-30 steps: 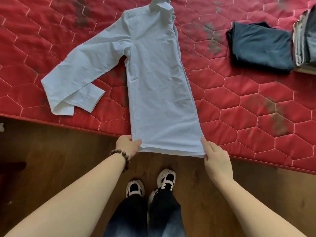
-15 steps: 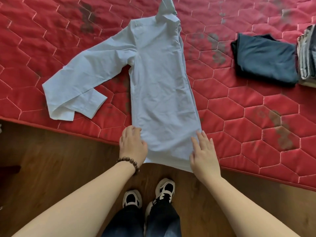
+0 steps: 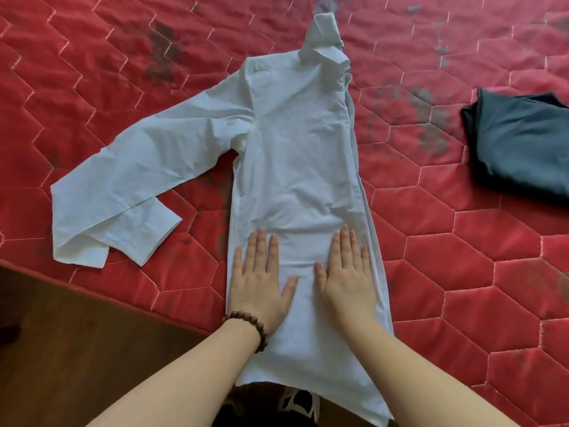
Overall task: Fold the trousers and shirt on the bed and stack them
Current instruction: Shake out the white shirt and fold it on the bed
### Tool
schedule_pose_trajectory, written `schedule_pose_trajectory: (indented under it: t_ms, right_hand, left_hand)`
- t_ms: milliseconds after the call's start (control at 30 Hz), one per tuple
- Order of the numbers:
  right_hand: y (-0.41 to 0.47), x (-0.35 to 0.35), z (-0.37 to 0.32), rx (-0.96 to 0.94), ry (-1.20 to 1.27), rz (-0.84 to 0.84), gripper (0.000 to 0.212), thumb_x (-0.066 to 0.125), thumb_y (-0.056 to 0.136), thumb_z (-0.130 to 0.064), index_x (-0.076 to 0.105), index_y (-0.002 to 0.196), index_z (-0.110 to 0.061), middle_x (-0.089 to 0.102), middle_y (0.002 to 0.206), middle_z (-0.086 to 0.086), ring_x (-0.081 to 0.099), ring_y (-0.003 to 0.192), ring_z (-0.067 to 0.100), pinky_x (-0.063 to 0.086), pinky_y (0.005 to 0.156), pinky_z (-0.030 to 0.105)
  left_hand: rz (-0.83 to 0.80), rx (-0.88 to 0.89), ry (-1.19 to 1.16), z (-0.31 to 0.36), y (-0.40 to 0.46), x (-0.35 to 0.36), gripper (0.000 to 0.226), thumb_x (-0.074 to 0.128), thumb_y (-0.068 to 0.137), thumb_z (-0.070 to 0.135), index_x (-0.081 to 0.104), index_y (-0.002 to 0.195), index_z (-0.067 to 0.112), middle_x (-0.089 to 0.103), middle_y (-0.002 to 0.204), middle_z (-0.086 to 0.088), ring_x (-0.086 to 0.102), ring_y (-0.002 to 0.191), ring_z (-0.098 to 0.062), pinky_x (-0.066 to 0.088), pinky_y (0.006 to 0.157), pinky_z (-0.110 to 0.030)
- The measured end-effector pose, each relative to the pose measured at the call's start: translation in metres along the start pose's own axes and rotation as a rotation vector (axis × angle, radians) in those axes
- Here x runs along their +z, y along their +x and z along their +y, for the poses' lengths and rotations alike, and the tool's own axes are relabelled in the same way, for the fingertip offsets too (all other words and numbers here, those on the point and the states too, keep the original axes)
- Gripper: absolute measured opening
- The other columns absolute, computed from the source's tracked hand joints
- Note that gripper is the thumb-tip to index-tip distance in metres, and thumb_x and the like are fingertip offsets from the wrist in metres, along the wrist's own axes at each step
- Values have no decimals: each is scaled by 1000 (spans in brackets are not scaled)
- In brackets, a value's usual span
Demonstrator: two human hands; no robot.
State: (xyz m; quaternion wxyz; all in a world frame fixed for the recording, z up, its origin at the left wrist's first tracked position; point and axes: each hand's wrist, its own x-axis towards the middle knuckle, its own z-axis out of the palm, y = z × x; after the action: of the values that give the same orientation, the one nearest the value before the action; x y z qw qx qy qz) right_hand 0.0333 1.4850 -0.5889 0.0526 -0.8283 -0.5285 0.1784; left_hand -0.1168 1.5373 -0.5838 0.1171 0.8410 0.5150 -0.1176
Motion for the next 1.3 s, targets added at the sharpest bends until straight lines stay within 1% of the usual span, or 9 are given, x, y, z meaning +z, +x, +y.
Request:
schedule_pose_trajectory:
  t_ms: [133, 300, 600, 767, 867, 933, 1033, 1133, 1300]
  right_hand:
    - [31, -12, -11, -122, 9, 33, 61, 49, 98, -23, 24, 147, 0, 15, 157, 15, 13, 146, 30, -4, 117, 39]
    - [102, -17, -21, -220, -37, 47, 56, 31, 103, -27, 12, 152, -7, 0, 160, 9, -4, 148, 22, -22, 110, 27]
    - [229, -35, -40, -204, -92, 64, 59, 31, 102, -36, 11, 153, -15, -2, 161, 11, -5, 148, 24, -12, 117, 38]
    - [271, -49, -27, 0, -227, 77, 73, 21, 98, -53, 0, 152, -8, -3, 160, 15, -7, 148, 24, -15, 116, 36]
    - [286, -55, -34, 51, -236, 134, 70, 27, 100, -44, 5, 151, -1, -1, 160, 17, -7, 148, 26, -14, 116, 38]
    - [302, -59, -42, -44, -209, 155, 64, 32, 101, -36, 10, 150, -1, 2, 160, 16, -4, 148, 25, -15, 116, 35]
    - [327, -58, -52, -180, -149, 99, 60, 32, 102, -36, 9, 153, -14, 1, 161, 7, -4, 148, 21, -15, 115, 33]
    - [338, -49, -53, -32, -164, 107, 63, 21, 97, -51, 1, 153, -28, -5, 161, 4, -8, 148, 20, -18, 115, 34]
    - [340, -47, -58, 91, -162, 116, 66, 20, 96, -54, -1, 153, -29, -8, 161, 8, -7, 148, 24, -17, 114, 34]
  left_hand:
    - [34, 37, -11, 15, 41, -15, 77, -4, 86, 56, -17, 146, 10, -17, 158, -10, -23, 143, -20, -16, 116, -43]
    - [95, 93, -11, 9, 115, -34, 67, 19, 98, 44, -6, 151, 12, -9, 160, -9, -12, 147, -21, -12, 118, -42]
    - [143, 100, -21, -12, 227, -65, 64, 22, 97, 44, 2, 152, 17, -5, 160, -12, -8, 147, -24, -10, 117, -40]
    - [156, -8, -53, -26, 254, -76, 78, 24, 91, 55, 2, 152, 9, -6, 160, -12, -12, 146, -27, -9, 118, -42]
    - [164, -10, -35, -24, 274, -83, 76, 25, 93, 51, 3, 151, 7, -4, 160, -11, -10, 147, -25, -10, 117, -43]
    - [174, 39, -27, -24, 298, -90, 71, 26, 94, 47, 4, 152, 10, -5, 160, -9, -10, 147, -23, -9, 117, -44]
    - [167, 119, -23, -29, 330, -96, 65, 24, 95, 46, 3, 152, 22, -7, 161, -1, -12, 147, -23, -10, 116, -47]
    - [177, 104, 40, -42, 341, -92, 66, 10, 89, 60, -7, 149, 38, -16, 159, 1, -20, 144, -29, -11, 114, -54]
    - [164, 60, 50, -43, 340, -90, 68, 0, 84, 66, -16, 145, 42, -23, 157, -5, -26, 141, -34, -13, 111, -60]
